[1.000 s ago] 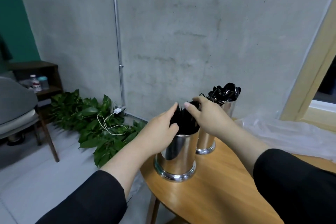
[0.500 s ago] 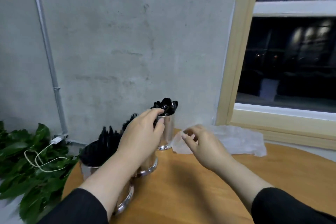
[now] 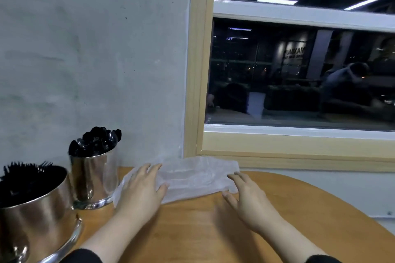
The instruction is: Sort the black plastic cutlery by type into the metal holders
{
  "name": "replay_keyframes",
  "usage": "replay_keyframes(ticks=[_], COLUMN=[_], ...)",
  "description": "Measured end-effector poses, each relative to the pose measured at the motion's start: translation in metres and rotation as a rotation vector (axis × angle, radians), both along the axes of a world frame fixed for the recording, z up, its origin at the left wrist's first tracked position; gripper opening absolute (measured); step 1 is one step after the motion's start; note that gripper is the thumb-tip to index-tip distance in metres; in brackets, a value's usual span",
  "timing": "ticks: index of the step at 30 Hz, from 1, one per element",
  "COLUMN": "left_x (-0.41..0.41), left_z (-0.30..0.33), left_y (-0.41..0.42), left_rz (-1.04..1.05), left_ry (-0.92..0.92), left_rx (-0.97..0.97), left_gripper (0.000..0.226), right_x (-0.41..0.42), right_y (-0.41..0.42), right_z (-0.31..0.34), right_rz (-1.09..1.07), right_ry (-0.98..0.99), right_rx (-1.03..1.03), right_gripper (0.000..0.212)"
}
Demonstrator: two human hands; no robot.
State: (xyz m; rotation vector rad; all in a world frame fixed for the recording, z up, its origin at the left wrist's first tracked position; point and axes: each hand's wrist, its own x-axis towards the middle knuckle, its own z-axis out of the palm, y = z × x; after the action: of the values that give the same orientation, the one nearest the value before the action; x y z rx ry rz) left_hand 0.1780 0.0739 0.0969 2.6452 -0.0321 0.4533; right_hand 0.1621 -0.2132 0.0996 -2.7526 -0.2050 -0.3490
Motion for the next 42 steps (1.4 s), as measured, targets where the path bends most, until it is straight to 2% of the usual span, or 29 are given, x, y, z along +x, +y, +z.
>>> replay_keyframes(ticks=[10,13,15,19,21,22,23,26,29,31,33,34,36,39,41,42], left_x=[0.08,0.1,0.11,0.11,0.1,0.094,0.087,0.068,0.043,0.027,0.01,0.002,-0.013,-0.044,-0.072,-0.086], left_z=[-0.041,-0.052,-0.061,-0.074,-0.073,-0.071,-0.068,-0.059,-0.055,-0.059,-0.06,-0.057,-0.052,-0.038,-0.025,-0.017], left_y=[-0.016,-0.021,-0.025,-0.041,-0.057,-0.066,-0.076,-0.101,-0.116,-0.123,-0.132,-0.138,-0.154,-0.185,-0.21,-0.224], left_rz=[0.077,0.066,0.031,-0.019,-0.063,-0.092,-0.126,-0.158,-0.151,-0.163,-0.176,-0.174,-0.188,-0.285,-0.376,-0.432], left_ry=[0.138,0.241,0.314,0.376,0.38,0.37,0.353,0.36,0.346,0.325,0.292,0.281,0.292,0.374,0.419,0.459], left_rx=[0.129,0.093,-0.021,-0.271,-0.393,-0.486,-0.59,-0.804,-0.955,-1.058,-1.065,-1.037,-1.0,-1.027,-1.087,-1.128], left_gripper=[0.076,0.08,0.085,0.102,0.086,0.08,0.078,0.082,0.074,0.068,0.06,0.057,0.052,0.038,0.031,0.03], right_x=[0.103,0.13,0.141,0.141,0.127,0.118,0.107,0.078,0.039,0.01,-0.01,-0.021,-0.044,-0.08,-0.106,-0.119], right_y=[-0.016,-0.01,-0.001,0.017,0.027,0.033,0.037,0.044,0.042,0.036,0.025,0.015,-0.003,-0.034,-0.059,-0.075], right_z=[-0.028,-0.036,-0.044,-0.068,-0.078,-0.082,-0.084,-0.084,-0.069,-0.054,-0.048,-0.046,-0.041,-0.036,-0.034,-0.031], right_rz=[-0.022,0.033,0.052,0.089,0.134,0.151,0.161,0.169,0.21,0.099,0.035,0.056,0.085,0.092,0.05,0.023], right_ry=[0.062,0.14,0.219,0.365,0.316,0.272,0.249,0.252,0.298,0.335,0.347,0.32,0.239,0.152,0.1,0.067], right_rx=[-0.224,-0.218,-0.17,0.03,0.145,0.222,0.294,0.432,0.833,1.129,1.272,1.192,0.961,0.776,0.7,0.721], right_gripper=[0.091,0.093,0.087,0.07,0.056,0.042,0.03,0.013,0.022,0.03,0.038,0.044,0.073,0.104,0.101,0.089])
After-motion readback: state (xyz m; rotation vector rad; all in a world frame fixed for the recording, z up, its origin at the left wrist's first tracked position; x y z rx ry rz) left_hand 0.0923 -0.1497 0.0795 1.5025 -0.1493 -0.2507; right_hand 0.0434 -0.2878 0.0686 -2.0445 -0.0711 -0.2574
